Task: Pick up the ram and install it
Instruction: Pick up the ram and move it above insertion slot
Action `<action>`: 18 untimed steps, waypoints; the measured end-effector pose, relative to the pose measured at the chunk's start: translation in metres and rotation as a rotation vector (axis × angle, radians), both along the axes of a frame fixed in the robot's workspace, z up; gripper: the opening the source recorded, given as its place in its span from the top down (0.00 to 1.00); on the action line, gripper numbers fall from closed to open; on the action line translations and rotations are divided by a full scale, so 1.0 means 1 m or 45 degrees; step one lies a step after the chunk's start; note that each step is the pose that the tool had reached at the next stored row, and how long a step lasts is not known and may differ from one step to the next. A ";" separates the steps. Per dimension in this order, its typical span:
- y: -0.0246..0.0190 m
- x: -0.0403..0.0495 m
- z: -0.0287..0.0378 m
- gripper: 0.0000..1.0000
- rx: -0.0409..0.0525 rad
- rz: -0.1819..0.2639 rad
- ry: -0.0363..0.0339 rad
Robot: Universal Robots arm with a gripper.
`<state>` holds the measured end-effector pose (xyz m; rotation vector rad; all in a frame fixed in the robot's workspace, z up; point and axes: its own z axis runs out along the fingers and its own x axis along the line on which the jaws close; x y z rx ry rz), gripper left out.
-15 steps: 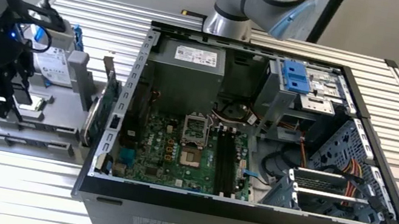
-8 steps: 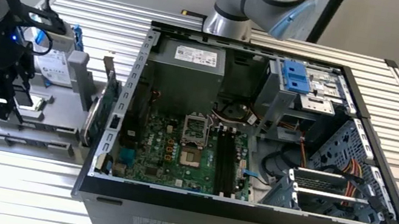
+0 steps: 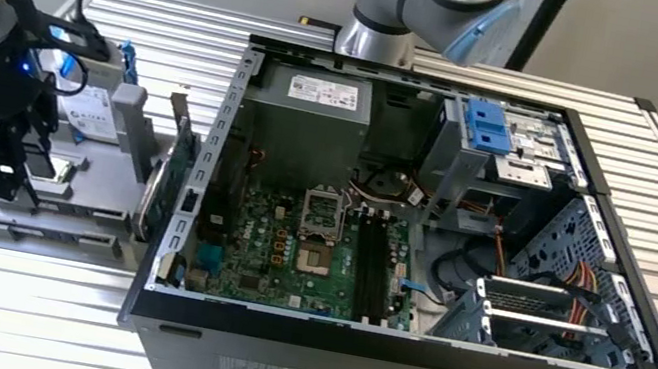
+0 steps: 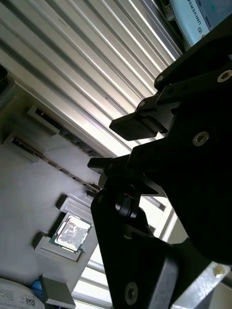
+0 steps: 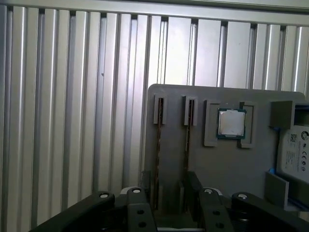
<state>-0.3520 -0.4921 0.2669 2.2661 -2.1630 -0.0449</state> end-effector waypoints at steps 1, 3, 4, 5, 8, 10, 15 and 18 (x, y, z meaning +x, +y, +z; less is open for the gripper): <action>0.0000 0.0000 -0.0005 0.00 0.000 0.000 0.0000; 0.0000 0.0000 -0.0015 0.00 0.000 0.000 -0.0001; 0.0000 0.0000 -0.0019 0.00 0.000 0.000 0.0000; 0.0000 0.0000 -0.0024 0.00 0.000 0.000 -0.0001; 0.0000 0.0000 -0.0039 0.00 0.000 0.000 0.0000; 0.0000 0.0000 -0.0049 0.00 0.000 0.000 0.0000; 0.0000 0.0000 -0.0075 0.00 0.000 0.000 0.0000; 0.0000 0.0000 -0.0091 0.00 -0.001 0.000 0.0000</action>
